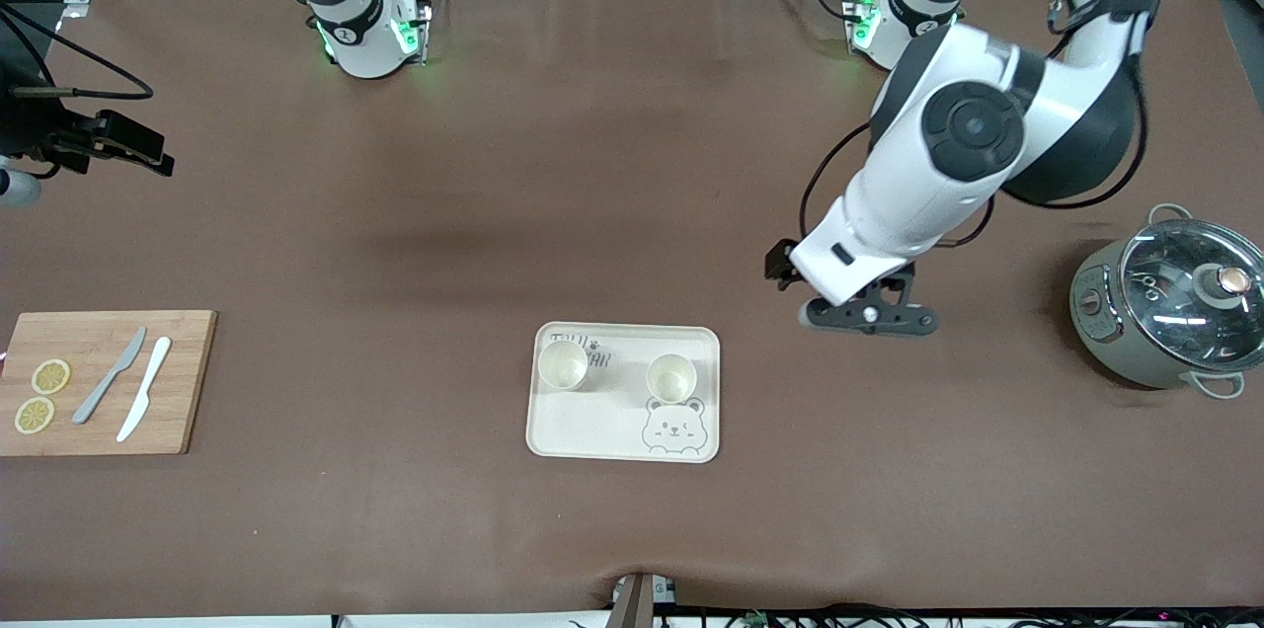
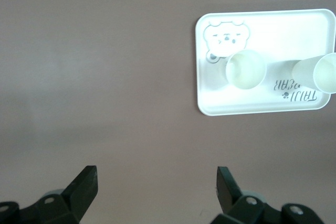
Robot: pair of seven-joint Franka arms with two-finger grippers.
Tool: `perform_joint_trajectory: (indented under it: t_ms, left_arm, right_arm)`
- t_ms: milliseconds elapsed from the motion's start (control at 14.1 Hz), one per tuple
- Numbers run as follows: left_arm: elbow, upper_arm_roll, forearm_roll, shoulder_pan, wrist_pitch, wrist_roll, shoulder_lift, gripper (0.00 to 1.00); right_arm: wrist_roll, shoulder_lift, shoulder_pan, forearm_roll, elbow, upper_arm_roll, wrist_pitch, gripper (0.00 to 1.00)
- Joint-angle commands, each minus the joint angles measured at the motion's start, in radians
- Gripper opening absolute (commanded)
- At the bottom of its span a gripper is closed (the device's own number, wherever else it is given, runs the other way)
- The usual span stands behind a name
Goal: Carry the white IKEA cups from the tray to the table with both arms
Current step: 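Reach the left gripper down to the white cup on the tray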
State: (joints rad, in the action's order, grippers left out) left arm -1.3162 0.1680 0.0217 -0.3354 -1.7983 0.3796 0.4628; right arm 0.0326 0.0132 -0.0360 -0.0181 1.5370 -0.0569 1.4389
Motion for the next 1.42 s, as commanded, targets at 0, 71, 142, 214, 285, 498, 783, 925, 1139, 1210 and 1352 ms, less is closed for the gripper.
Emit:
perform_joint_trajectory:
  t_ms: [0,71,142,214,285,498,783,925,1139,1210,1352]
  left_arm:
    - [0.061,-0.028,0.020,-0.060,-0.042,0.016,0.072,1.00]
    - [0.078,-0.041,0.020,-0.077,-0.052,0.016,0.094,1.00]
    - [0.098,-0.048,0.020,-0.095,-0.056,0.016,0.123,1.00]
    - [0.118,-0.061,0.020,-0.114,-0.068,0.016,0.149,1.00]
    - [0.132,-0.074,0.020,-0.135,-0.082,0.016,0.169,1.00]
    - [0.156,-0.110,0.018,-0.186,-0.143,0.018,0.218,1.00]
    - [0.160,-0.113,0.018,-0.195,-0.228,0.019,0.272,1.00]
    - [0.175,-0.116,0.018,-0.201,-0.253,0.021,0.293,1.00]
    - [0.239,-0.122,0.018,-0.212,-0.257,0.022,0.358,1.00]
    - [0.251,-0.142,0.018,-0.223,-0.268,0.021,0.372,1.00]
    - [0.253,-0.166,0.018,-0.243,-0.323,0.021,0.401,1.00]
  right_arm:
    - [0.009,0.046,0.015,0.009,-0.026,0.003,0.002,1.00]
    - [0.007,0.066,0.016,0.009,-0.035,0.003,0.011,1.00]
    - [0.004,0.088,0.016,0.012,-0.041,0.003,0.018,1.00]
    - [0.004,0.100,0.018,0.021,-0.046,0.002,0.021,1.00]
    - [0.004,0.123,0.019,0.035,-0.048,0.002,0.021,1.00]
    - [0.001,0.188,0.018,0.046,-0.066,0.003,0.023,1.00]
    - [0.001,0.209,0.024,0.055,-0.098,0.002,0.025,1.00]
    - [0.010,0.228,0.030,0.050,-0.094,0.002,0.026,1.00]
    - [0.015,0.267,0.048,0.033,-0.094,0.003,0.029,1.00]
    - [0.013,0.271,0.045,0.035,-0.092,0.003,0.026,1.00]
    - [0.015,0.275,0.048,0.033,-0.087,0.003,0.017,1.00]
